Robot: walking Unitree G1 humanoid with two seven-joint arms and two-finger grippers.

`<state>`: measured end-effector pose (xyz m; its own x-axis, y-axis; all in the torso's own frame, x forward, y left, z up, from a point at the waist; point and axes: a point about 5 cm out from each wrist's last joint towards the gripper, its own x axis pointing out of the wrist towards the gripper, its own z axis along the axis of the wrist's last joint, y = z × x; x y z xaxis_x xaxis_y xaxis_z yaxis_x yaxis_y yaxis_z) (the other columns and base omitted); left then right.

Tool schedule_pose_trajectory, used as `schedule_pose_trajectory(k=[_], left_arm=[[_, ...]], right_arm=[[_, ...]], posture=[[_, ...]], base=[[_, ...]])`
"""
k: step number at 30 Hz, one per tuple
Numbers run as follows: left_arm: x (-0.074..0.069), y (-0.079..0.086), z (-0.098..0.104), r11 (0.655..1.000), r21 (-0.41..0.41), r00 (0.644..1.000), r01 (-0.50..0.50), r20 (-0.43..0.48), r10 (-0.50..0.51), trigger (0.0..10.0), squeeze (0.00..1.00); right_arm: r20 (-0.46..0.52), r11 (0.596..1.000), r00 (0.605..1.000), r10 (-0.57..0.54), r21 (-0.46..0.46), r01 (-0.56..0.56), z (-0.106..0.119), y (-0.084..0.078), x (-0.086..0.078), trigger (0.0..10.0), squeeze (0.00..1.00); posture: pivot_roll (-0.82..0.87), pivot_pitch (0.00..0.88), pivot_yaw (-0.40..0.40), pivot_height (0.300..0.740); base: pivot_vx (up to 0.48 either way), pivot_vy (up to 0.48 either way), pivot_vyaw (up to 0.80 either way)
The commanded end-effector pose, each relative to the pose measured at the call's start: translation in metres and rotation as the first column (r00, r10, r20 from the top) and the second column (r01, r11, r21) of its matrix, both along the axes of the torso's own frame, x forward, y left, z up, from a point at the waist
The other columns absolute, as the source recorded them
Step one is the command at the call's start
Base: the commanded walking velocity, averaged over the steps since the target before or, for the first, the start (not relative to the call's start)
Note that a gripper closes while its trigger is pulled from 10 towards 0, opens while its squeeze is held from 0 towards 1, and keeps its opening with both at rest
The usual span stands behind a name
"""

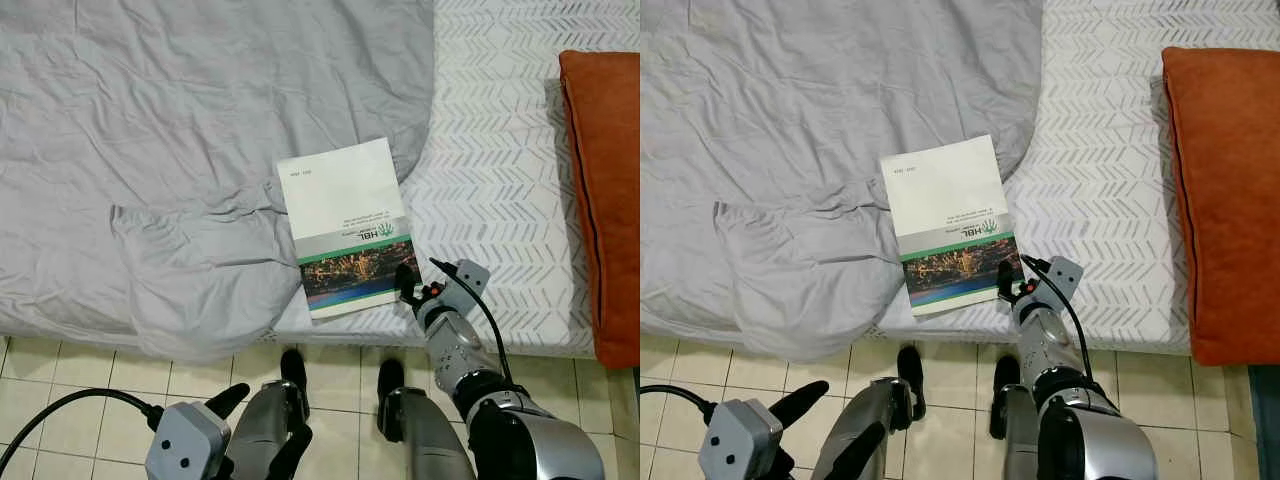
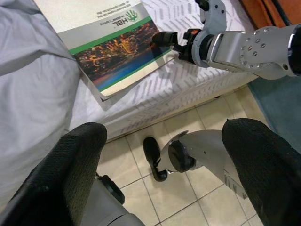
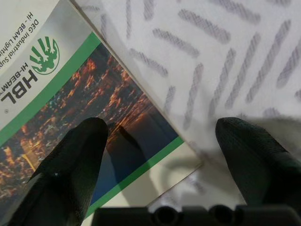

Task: Clean up the room

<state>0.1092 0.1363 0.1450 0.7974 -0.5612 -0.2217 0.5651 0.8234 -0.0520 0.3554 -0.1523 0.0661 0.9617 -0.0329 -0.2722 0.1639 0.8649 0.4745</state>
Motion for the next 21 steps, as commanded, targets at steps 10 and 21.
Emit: schedule_pose_trajectory(k=[10, 21], left_arm=[[-0.009, -0.002, -0.005, 1.0, 0.01, 0.998, -0.007, -0.055, 0.008, 10.0, 0.0], [-0.008, -0.005, -0.009, 1.0, 0.011, 0.998, -0.014, -0.053, 0.015, 10.0, 0.0]], right_arm=[[-0.039, 0.976, 0.986, 0.165, 0.148, -0.157, -0.016, 0.04, -0.01, 0.0, 0.0], [-0.053, 0.933, 0.935, 0.35, 0.115, -0.342, -0.025, 0.059, -0.02, 0.0, 0.0]], posture=[[0.26, 0.665, 0.118, 0.74], [0.24, 0.659, 0.095, 0.74]], base=[[0.0, 0.0, 0.0], [0.0, 0.0, 0.0]])
